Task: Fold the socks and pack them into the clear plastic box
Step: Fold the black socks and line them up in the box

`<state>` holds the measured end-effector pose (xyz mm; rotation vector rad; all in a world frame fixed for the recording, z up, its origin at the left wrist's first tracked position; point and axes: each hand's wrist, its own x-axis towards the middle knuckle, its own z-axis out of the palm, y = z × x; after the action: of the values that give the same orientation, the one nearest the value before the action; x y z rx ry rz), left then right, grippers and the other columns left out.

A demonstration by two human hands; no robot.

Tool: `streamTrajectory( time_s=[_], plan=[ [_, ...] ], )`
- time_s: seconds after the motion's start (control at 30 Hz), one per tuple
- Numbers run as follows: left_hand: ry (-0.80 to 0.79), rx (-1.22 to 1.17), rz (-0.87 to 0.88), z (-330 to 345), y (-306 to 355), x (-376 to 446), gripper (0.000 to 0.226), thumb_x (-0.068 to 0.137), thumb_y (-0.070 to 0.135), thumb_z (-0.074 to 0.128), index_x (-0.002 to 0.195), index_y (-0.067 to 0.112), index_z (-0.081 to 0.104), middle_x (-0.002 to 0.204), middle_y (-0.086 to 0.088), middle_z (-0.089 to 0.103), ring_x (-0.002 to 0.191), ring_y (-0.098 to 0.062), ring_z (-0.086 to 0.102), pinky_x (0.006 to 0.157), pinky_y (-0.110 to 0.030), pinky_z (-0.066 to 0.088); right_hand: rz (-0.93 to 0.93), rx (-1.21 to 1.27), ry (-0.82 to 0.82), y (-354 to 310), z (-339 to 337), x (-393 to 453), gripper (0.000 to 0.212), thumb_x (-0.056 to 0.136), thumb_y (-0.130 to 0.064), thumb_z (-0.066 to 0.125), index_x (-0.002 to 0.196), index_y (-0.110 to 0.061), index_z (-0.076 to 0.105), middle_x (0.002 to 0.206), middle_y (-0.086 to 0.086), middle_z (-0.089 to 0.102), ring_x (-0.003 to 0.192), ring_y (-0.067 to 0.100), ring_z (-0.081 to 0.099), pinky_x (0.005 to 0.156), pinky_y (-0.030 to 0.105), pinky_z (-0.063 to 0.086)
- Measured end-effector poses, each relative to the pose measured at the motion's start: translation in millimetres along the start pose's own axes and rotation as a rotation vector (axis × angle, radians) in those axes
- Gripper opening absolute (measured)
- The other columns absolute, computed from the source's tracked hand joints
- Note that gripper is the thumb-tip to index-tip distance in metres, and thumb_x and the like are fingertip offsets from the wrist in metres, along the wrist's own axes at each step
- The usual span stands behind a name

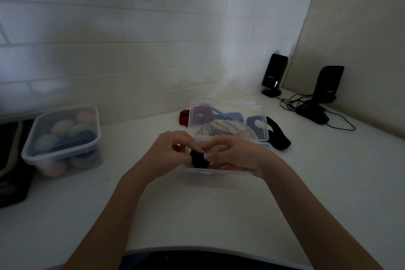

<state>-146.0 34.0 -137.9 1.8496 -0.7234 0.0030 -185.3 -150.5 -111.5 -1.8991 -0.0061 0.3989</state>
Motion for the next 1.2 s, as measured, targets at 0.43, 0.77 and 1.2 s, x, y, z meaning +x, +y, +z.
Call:
streamTrajectory(
  time_s=[0.43, 0.77, 1.2],
  plan=[
    [0.153, -0.083, -0.064, 1, 3, 2, 0.027, 0.058, 0.010, 0.046, 0.054, 0.015, 0.073, 0.056, -0.017, 0.065, 0.051, -0.018, 0.053, 0.051, -0.024, 0.046, -0.166, -0.759, 0.139, -9, 21, 13, 0.035, 0.079, -0.027, 0.071, 0.111, -0.021, 0.062, 0.088, -0.002, 0.054, 0.076, 0.015, 0.055, 0.057, 0.022, 0.048],
    [0.225, -0.048, -0.030, 6, 6, 1, 0.025, 0.060, 0.009, 0.046, 0.057, 0.010, 0.071, 0.041, 0.005, 0.058, 0.042, -0.007, 0.047, 0.045, -0.017, 0.039, -0.174, -0.934, 0.008, -12, 19, 21, 0.035, 0.083, -0.039, 0.062, 0.115, -0.025, 0.064, 0.090, -0.005, 0.064, 0.080, 0.014, 0.057, 0.078, 0.030, 0.051],
    [0.206, -0.169, -0.039, 5, 11, 1, 0.028, 0.064, -0.002, 0.044, 0.068, 0.006, 0.070, 0.039, 0.012, 0.054, 0.040, -0.001, 0.040, 0.041, -0.006, 0.029, -0.397, -0.256, 0.645, -13, -72, -16, 0.014, 0.089, -0.024, 0.059, 0.087, -0.016, 0.071, 0.055, 0.004, 0.059, 0.036, 0.003, 0.043, 0.039, 0.014, 0.035]
  ],
)
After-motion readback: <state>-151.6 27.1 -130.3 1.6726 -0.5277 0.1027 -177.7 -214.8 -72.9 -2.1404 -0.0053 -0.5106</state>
